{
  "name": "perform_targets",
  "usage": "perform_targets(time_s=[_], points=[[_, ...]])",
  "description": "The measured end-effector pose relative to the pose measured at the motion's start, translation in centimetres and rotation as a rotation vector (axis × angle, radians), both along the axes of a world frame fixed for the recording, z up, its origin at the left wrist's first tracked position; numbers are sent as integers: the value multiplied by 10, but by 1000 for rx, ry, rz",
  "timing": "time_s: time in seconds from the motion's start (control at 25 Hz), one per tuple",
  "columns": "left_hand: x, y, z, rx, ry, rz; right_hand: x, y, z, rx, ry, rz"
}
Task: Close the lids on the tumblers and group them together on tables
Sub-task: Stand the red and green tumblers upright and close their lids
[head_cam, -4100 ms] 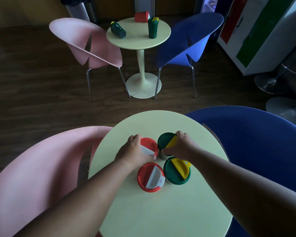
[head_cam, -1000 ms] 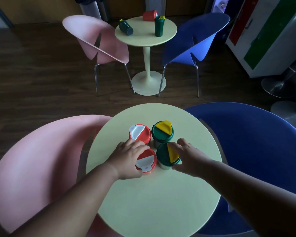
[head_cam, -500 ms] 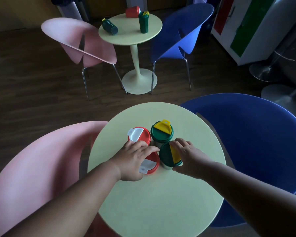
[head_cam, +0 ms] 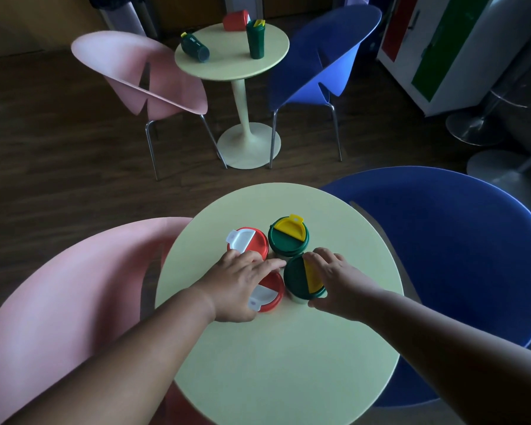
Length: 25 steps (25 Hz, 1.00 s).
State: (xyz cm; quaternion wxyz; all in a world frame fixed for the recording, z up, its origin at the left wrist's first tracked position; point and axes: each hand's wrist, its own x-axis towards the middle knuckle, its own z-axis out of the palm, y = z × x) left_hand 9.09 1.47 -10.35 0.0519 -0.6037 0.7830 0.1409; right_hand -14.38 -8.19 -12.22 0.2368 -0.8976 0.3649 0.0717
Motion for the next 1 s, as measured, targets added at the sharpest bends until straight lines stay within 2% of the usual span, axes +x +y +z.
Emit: perform_targets(time_s=[0.08, 0.24, 0.36, 1.0], points=[[-1, 6, -1, -38, 96, 69, 0, -1, 1, -3, 6, 11], [-20, 35, -20, -252, 498, 667, -1, -4, 5, -21, 21, 55], [-35, 49, -34, -173, 587, 874, 1, -3, 7, 4, 10, 56], [-29, 45, -29, -132, 435, 790, 5, 10, 1, 75, -31, -123]])
